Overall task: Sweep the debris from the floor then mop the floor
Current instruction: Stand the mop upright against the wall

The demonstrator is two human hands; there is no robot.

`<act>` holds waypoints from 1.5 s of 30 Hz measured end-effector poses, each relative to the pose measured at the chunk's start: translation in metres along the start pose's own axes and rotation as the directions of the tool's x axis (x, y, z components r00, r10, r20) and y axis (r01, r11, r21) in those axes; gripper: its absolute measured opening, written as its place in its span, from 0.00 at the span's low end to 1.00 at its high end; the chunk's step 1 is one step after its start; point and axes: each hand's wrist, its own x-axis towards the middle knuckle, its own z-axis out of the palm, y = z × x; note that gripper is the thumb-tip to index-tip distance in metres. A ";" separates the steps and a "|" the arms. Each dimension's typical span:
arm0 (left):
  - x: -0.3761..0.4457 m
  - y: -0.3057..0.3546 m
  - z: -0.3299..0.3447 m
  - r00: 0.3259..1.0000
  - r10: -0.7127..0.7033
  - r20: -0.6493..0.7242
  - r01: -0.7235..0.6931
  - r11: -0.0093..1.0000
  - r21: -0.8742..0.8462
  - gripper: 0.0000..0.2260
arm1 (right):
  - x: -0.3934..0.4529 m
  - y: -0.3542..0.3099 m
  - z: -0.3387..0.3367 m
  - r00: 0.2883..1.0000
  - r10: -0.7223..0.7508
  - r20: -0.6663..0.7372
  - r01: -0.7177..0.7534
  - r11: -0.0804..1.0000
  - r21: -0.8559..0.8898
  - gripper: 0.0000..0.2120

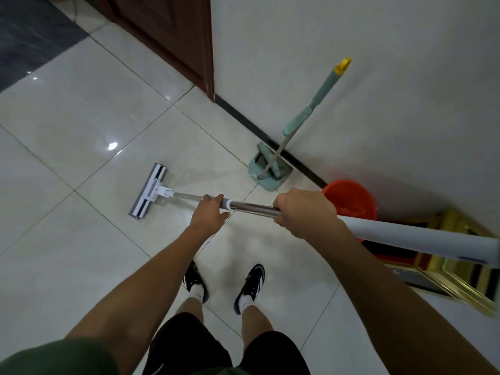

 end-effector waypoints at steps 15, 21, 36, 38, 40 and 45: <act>0.029 -0.014 -0.041 0.965 0.260 0.033 -0.261 0.965 0.033 0.07 | 0.003 -0.028 -0.048 0.987 0.055 -0.151 -0.073 0.990 -0.117 0.08; 0.037 -0.014 -0.052 0.969 0.245 0.034 -0.246 0.968 0.040 0.07 | -0.006 -0.046 -0.058 0.899 -0.017 -0.437 0.012 1.000 -0.016 0.13; 0.044 -0.016 -0.082 0.962 0.272 -0.006 -0.271 0.960 -0.066 0.08 | -0.020 -0.042 -0.015 0.689 0.681 -0.248 -0.078 0.410 0.909 0.17; 0.044 -0.018 -0.086 0.960 0.279 -0.014 -0.279 0.958 -0.069 0.08 | -0.016 -0.048 -0.019 0.688 0.695 -0.208 -0.041 0.324 0.945 0.18; 0.044 -0.020 -0.090 0.957 0.289 -0.020 -0.290 0.955 -0.064 0.08 | -0.013 -0.056 -0.023 0.676 0.704 -0.217 0.055 0.245 0.968 0.15; 0.042 -0.026 -0.102 0.964 0.265 -0.023 -0.266 0.961 -0.075 0.06 | 0.003 -0.080 -0.042 0.605 0.776 -0.179 0.288 -0.003 0.958 0.13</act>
